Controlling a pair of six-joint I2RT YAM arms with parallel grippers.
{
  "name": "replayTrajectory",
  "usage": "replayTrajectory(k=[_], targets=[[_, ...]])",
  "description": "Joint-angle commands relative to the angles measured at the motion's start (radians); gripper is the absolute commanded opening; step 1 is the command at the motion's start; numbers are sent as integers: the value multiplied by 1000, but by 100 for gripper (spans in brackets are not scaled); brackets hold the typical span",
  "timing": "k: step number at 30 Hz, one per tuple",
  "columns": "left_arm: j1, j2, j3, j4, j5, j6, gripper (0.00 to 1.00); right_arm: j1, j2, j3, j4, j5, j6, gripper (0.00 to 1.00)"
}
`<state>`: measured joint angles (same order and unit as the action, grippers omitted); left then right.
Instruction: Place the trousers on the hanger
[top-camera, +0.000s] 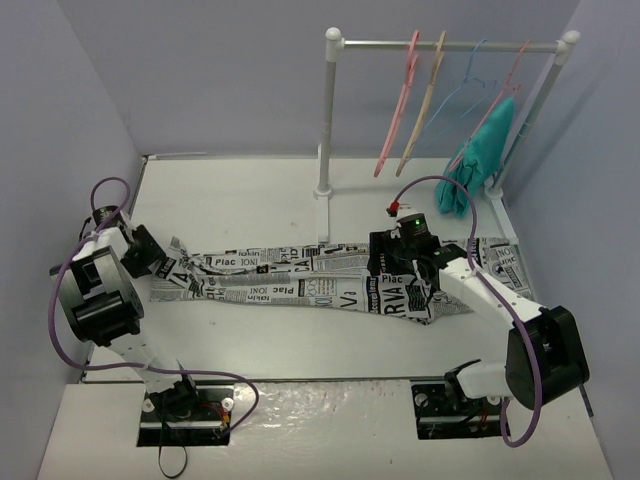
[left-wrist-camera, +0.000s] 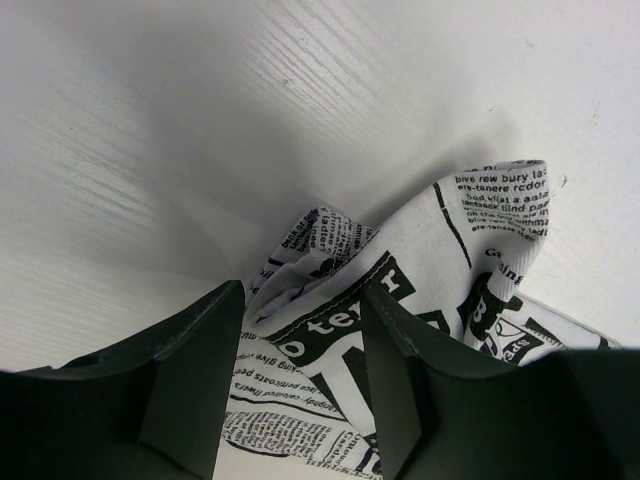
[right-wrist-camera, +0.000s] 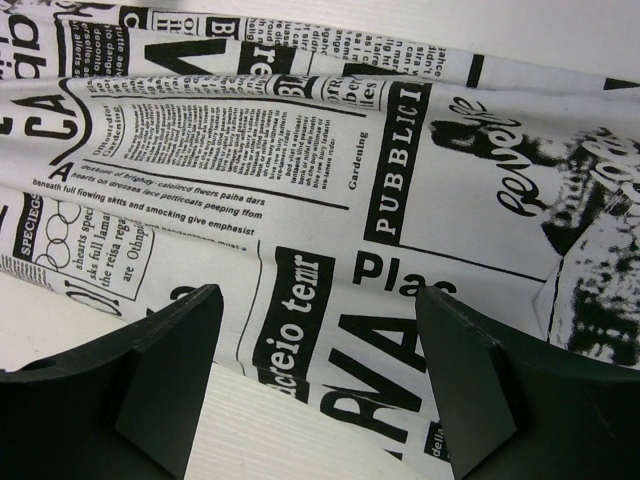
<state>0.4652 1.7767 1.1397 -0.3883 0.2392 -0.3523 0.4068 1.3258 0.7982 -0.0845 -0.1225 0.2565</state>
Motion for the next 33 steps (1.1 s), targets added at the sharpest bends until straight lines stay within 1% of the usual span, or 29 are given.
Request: replayTrajectory(k=[1, 6, 13, 15, 17, 19, 21, 24, 30, 33], targets=[[3, -25, 28, 13, 13, 11, 45, 4, 2, 6, 46, -11, -11, 75], [3, -26, 40, -2, 18, 15, 34, 4, 8, 6, 46, -11, -8, 75], [3, -44, 38, -8, 29, 9, 25, 4, 4, 5, 46, -5, -10, 75], [3, -43, 41, -16, 31, 8, 19, 4, 4, 4, 47, -7, -8, 75], [1, -45, 40, -23, 29, 9, 12, 4, 3, 4, 48, -6, -10, 75], [2, -57, 40, -30, 29, 9, 9, 4, 1, 3, 48, -6, -10, 75], [1, -68, 46, -38, 30, 6, 8, 4, 1, 3, 49, -6, -10, 75], [3, -85, 60, -49, 29, 3, 0, 4, 4, 4, 51, -9, -10, 75], [-2, -134, 107, -127, 40, -16, 0, 4, 0, 7, 51, -11, -8, 75], [-7, -183, 106, -179, 9, -35, 0, 4, -5, 9, 51, -9, -9, 75]])
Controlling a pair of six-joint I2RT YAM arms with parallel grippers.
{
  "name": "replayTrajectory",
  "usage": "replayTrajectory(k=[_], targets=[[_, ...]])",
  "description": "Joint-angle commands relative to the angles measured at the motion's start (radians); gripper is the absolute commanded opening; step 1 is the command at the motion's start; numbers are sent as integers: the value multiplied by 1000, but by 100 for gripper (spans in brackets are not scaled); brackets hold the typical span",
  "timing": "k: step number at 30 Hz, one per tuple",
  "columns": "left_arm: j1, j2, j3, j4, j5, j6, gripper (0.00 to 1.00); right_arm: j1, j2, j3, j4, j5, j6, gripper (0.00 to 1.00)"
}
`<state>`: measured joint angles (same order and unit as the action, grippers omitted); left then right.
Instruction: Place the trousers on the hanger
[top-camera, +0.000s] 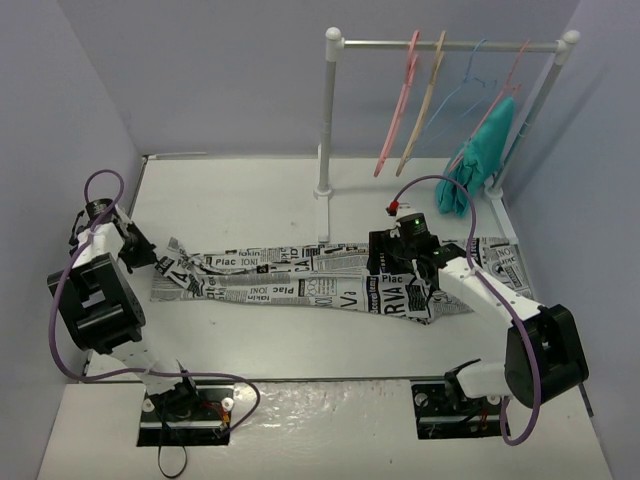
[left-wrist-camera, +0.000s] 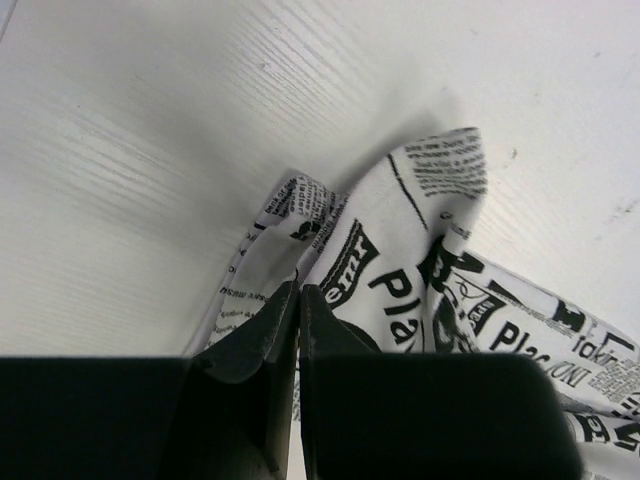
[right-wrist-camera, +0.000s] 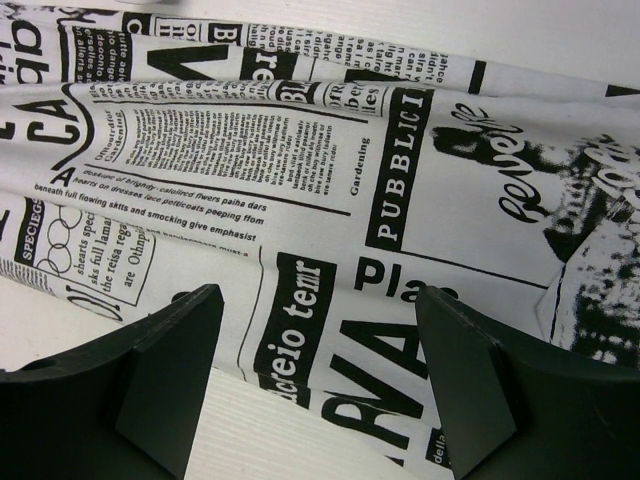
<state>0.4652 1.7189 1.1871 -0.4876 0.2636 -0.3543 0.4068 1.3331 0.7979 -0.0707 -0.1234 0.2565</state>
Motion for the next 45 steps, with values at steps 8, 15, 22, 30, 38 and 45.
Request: replayTrajectory(k=[8, 15, 22, 30, 38, 45], targets=[[-2, -276, -41, -148, -154, -56, 0, 4, -21, 10, 37, -11, -9, 75], [0, -240, -164, -47, -190, -111, 4, 15, 3, 49, 24, -30, -33, 74], [-4, -328, -153, -57, -275, -150, 43, 51, 45, 102, -1, -17, -70, 72], [-332, -270, 30, 7, -81, 122, 45, 102, 75, 159, -14, -36, -94, 68], [-626, -39, 170, -30, 137, 424, 46, 109, -48, 101, -59, -4, -103, 70], [-725, 127, 331, -152, 231, 560, 46, 109, -157, 51, -85, 20, -68, 71]])
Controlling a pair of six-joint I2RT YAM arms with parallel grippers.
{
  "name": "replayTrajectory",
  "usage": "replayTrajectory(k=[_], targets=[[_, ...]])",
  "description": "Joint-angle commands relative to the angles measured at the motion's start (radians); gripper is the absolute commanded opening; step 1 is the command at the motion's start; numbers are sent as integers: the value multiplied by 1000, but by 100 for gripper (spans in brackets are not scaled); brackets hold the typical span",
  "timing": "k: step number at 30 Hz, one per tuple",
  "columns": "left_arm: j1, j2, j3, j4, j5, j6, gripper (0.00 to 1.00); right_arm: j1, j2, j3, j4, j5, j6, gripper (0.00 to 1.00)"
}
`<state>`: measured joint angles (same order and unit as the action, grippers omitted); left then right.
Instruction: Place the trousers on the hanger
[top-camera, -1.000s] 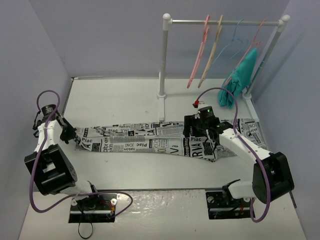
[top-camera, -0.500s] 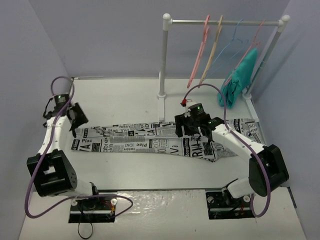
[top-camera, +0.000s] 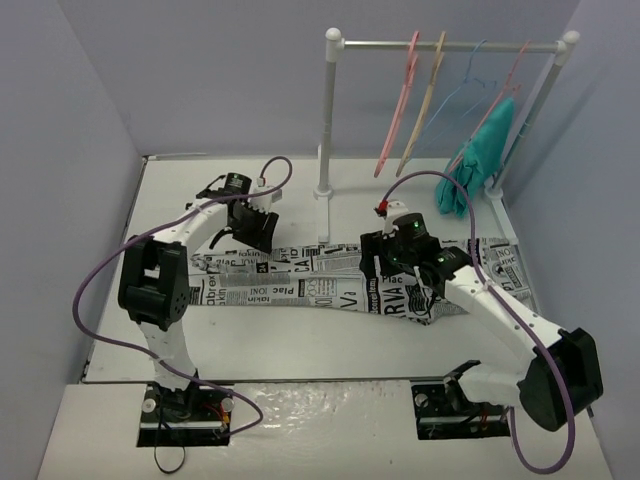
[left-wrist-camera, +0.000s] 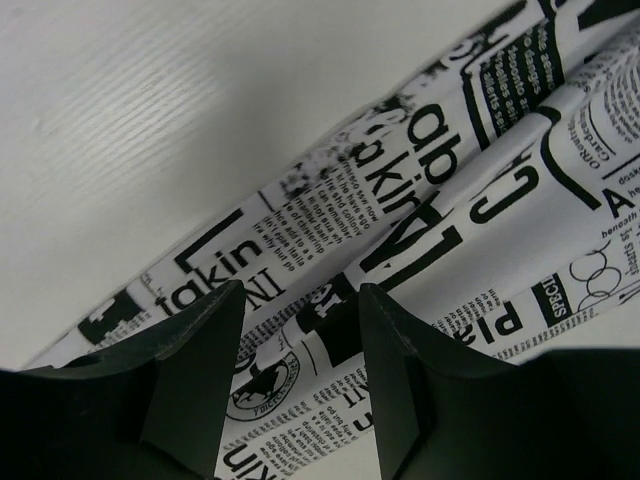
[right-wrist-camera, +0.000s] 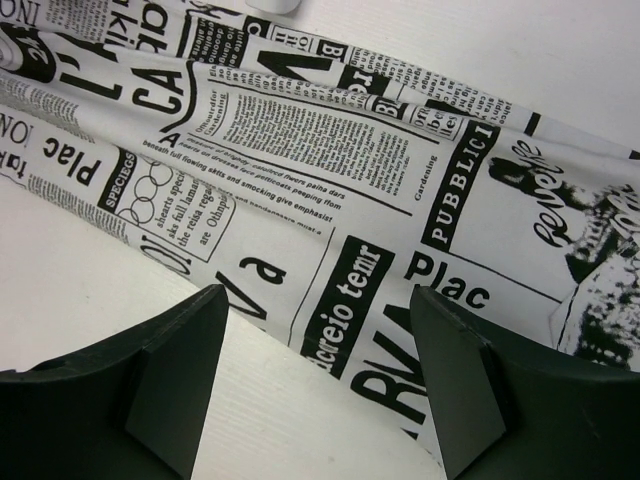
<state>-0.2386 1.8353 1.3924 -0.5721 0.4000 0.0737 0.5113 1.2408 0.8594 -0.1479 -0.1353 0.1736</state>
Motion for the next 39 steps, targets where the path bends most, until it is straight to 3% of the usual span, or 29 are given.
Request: replayTrajectory(k=[1, 10, 24, 27, 30, 32, 33, 39], targets=[[-25, 21, 138, -87, 105, 146, 46, 4, -73, -15, -12, 36, 20, 71], [-81, 90, 159, -160, 142, 195, 46, 4, -132, -41, -44, 68, 51, 71], [-110, 145, 137, -131, 91, 171, 41, 3, -151, -44, -54, 83, 56, 73], [-110, 149, 140, -129, 84, 170, 36, 4, -154, -45, -54, 82, 58, 73], [-110, 150, 140, -133, 86, 175, 24, 3, -157, -47, -56, 80, 59, 73], [-110, 148, 141, -136, 89, 178, 5, 4, -161, -49, -56, 80, 60, 74], [-110, 147, 145, -140, 90, 180, 0, 3, -162, -49, -56, 82, 60, 74], [-111, 115, 189, -166, 64, 190, 0, 4, -166, -45, -61, 83, 60, 74]])
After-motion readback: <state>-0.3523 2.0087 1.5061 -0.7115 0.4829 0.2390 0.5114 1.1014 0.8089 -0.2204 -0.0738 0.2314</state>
